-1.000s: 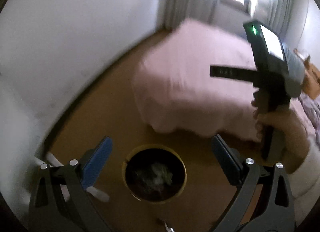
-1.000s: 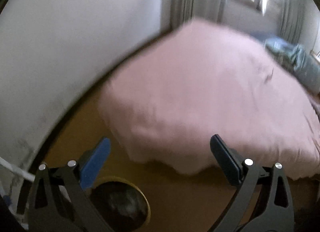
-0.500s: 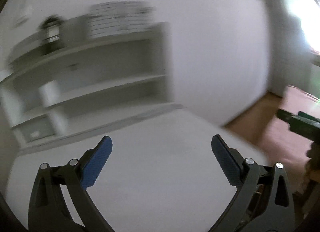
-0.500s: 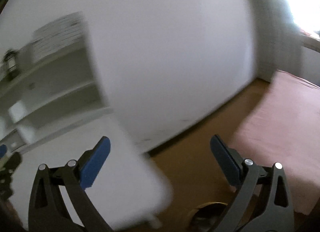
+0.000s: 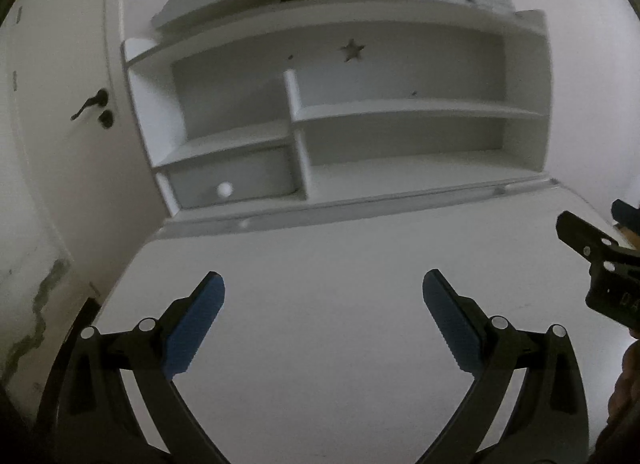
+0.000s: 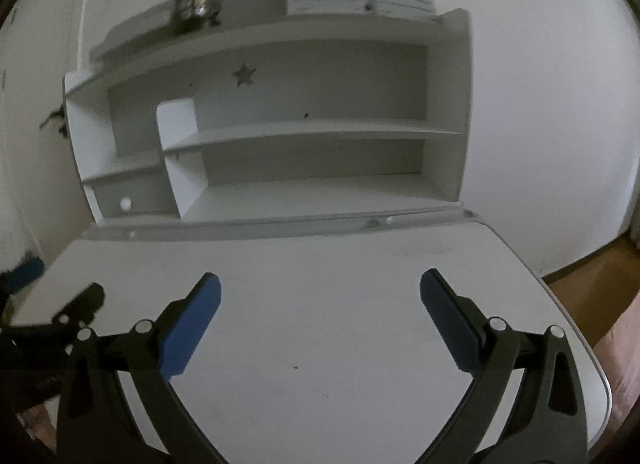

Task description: Collect trash

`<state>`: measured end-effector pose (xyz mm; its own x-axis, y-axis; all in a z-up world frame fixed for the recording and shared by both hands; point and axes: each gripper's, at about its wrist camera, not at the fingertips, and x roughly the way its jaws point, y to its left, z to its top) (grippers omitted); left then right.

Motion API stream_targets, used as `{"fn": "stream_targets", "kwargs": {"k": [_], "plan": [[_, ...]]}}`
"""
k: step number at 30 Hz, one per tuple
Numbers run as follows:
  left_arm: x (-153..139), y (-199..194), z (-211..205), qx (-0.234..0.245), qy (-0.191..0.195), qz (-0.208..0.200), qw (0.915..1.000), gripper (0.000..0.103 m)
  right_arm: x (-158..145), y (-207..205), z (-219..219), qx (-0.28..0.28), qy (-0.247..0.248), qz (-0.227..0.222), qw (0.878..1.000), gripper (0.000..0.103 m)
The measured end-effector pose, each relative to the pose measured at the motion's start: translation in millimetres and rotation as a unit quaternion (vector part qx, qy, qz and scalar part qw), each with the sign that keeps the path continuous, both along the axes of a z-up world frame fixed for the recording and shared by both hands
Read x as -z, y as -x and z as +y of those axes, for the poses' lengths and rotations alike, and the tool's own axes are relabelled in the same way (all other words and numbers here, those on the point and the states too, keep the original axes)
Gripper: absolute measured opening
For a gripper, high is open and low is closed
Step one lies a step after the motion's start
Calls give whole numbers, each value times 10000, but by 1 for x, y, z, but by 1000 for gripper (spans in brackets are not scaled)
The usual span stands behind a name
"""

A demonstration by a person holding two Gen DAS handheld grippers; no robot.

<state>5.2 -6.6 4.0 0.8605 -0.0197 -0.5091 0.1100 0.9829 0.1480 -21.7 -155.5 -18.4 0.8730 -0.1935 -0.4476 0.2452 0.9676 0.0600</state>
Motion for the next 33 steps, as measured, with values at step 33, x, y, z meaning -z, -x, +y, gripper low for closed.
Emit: {"fn": "stream_targets", "kwargs": {"k": [33], "plan": [[32, -22, -4, -304, -209, 341, 9987, 96, 21, 0, 4, 203, 212, 229, 9993, 97]]}}
